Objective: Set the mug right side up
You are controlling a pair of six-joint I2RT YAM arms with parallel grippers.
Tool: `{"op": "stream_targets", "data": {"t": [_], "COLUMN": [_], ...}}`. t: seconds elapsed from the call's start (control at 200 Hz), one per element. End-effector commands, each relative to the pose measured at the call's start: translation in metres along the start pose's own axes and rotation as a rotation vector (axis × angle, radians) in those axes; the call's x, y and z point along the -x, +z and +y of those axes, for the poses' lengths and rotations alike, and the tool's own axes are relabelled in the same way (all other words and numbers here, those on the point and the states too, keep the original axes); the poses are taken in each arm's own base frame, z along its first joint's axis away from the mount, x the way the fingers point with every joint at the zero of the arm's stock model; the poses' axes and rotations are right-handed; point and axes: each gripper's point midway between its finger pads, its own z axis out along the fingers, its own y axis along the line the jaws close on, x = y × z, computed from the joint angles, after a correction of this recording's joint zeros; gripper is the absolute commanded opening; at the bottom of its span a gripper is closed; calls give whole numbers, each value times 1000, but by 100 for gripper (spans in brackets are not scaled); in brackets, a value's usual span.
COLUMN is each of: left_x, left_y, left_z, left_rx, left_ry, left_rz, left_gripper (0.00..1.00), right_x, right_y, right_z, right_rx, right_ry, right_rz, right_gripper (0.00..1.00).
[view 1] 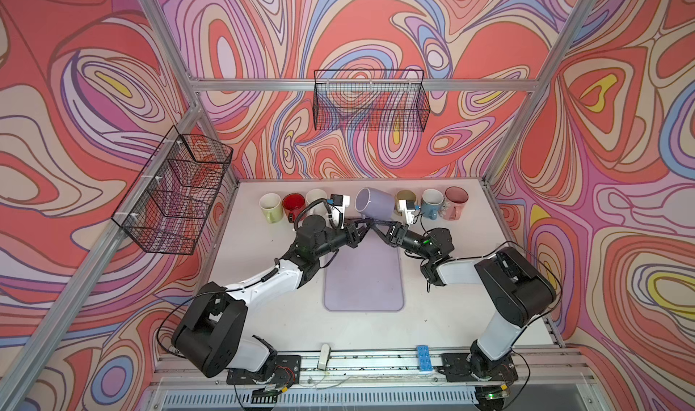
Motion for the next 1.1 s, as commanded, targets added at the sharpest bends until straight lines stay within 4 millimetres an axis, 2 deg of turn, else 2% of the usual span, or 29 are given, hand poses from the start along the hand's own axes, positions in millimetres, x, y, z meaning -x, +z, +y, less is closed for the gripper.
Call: {"op": "stream_targets", "data": {"t": [0.0,0.07,0.185,0.3,0.701,1.097], "left_x": [12,8,5,3,-2,6], "left_y": [-10,-10,-11,-13,-36,-71], "left_z": [7,11,16,20,45,57], "left_rx": [42,58,82,110,271,425], "left_ry": [60,62,73,92,149,186], "left_rz": [-47,-36,-23,-14,12,27], "left_gripper": [29,33,49,56,58,59], "right_x": [13,14,14,14,15,26], "right_y": [3,4,4,4,2,-18], "right_z": [27,26,24,21,-1,-19], "right_rx": [63,56,48,27,-232,-582], "right_ry": [-88,-92,-94,-99,-193,-342], "right_rz": [-32,-30,-32,-26,35,133], "right_gripper": [0,0,0,0,0,0]}}
